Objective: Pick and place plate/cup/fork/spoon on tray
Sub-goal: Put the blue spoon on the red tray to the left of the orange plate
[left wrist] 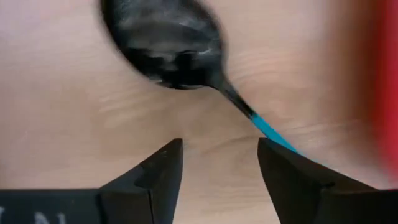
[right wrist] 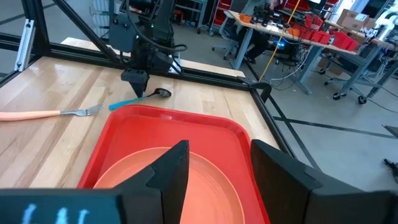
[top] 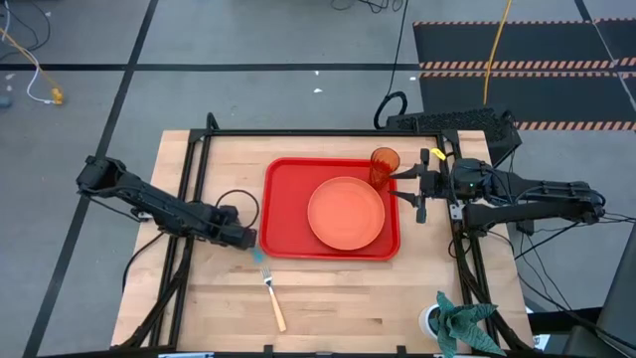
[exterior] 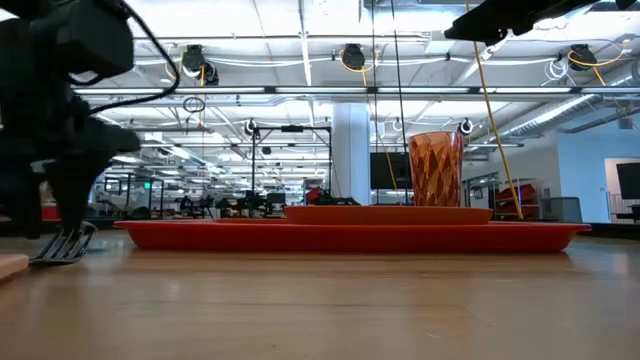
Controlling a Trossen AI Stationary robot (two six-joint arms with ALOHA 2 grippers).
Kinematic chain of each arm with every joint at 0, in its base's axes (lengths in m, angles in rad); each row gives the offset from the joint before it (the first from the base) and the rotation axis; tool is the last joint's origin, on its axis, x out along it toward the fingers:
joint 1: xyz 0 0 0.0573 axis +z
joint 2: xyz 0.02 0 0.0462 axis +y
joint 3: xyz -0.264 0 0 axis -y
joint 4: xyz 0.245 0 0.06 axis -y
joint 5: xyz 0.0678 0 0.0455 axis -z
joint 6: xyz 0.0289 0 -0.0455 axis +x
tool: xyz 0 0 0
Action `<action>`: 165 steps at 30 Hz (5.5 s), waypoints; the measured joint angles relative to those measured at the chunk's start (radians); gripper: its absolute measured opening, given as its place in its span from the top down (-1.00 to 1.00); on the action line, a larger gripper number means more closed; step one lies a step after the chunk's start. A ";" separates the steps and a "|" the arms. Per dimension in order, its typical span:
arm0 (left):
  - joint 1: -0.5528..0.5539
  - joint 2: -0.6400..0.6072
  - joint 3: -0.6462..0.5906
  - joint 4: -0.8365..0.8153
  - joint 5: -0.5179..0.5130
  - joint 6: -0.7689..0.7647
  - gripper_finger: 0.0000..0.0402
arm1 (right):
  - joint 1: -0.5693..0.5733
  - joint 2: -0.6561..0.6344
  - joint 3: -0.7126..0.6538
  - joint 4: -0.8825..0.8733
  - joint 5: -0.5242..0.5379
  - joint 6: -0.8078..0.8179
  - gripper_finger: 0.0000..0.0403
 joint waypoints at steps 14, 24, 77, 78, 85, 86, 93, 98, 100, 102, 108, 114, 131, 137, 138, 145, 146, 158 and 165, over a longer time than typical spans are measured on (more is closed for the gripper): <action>0.039 -0.002 0.073 -0.045 -0.142 0.104 -0.09 | 0.000 0.000 0.000 0.001 0.000 -0.002 0.18; 0.063 -0.009 -0.100 0.082 -0.148 0.027 -0.03 | 0.000 0.000 0.000 0.000 0.000 -0.002 0.18; 0.062 -0.001 -0.018 0.135 -0.203 1.307 0.54 | 0.000 0.000 0.000 0.000 0.000 -0.006 0.18; 0.064 -0.001 -0.031 0.143 -0.236 1.203 0.54 | 0.000 0.000 0.000 0.000 0.000 -0.006 0.18; 0.064 -0.002 -0.065 0.152 -0.294 1.175 0.54 | 0.000 0.000 0.000 -0.007 0.000 -0.006 0.18; 0.060 -0.001 -0.066 0.150 -0.292 1.217 0.54 | 0.000 0.000 0.000 -0.007 0.000 -0.006 0.18; 0.059 0.004 -0.066 0.066 -0.333 1.352 0.54 | 0.000 0.000 0.000 -0.007 0.000 -0.006 0.18; 0.081 0.044 -0.079 0.075 -0.329 1.221 0.54 | 0.000 0.000 0.000 -0.009 0.000 -0.005 0.18; 0.096 0.054 -0.094 0.098 -0.301 1.203 0.54 | 0.000 0.000 0.000 -0.016 0.000 -0.006 0.18; 0.096 0.059 -0.095 0.102 -0.307 1.213 0.54 | 0.000 0.000 0.000 -0.016 0.000 -0.006 0.18; 0.083 0.045 -0.031 0.067 -0.656 1.251 0.54 | 0.000 0.000 0.000 -0.012 0.001 -0.007 0.18; 0.052 0.037 0.053 -0.012 -1.143 1.083 0.54 | -0.001 0.002 0.000 -0.016 0.001 -0.008 0.18; 0.220 0.038 -0.033 0.104 -0.603 0.400 0.54 | -0.001 0.007 -0.013 0.020 0.001 0.009 0.18; 0.336 0.038 -0.033 0.355 -0.449 0.492 0.54 | -0.001 0.007 -0.013 0.047 0.000 -0.007 0.18; 0.354 0.042 -0.033 0.374 -0.434 0.510 0.54 | -0.001 0.007 -0.013 0.046 0.000 -0.009 0.18; 0.463 0.059 -0.033 0.330 -0.369 0.487 0.54 | -0.001 0.007 -0.013 0.033 0.000 -0.027 0.18; 0.470 0.058 -0.033 0.325 -0.367 0.471 0.54 | -0.001 0.007 -0.013 0.032 0.000 -0.028 0.18; 0.454 0.057 -0.031 0.376 -0.263 0.415 0.54 | -0.001 0.007 -0.013 0.023 0.000 -0.022 0.18; 0.415 0.058 -0.019 0.417 -0.246 0.428 0.54 | -0.001 0.007 -0.013 0.023 0.000 -0.010 0.18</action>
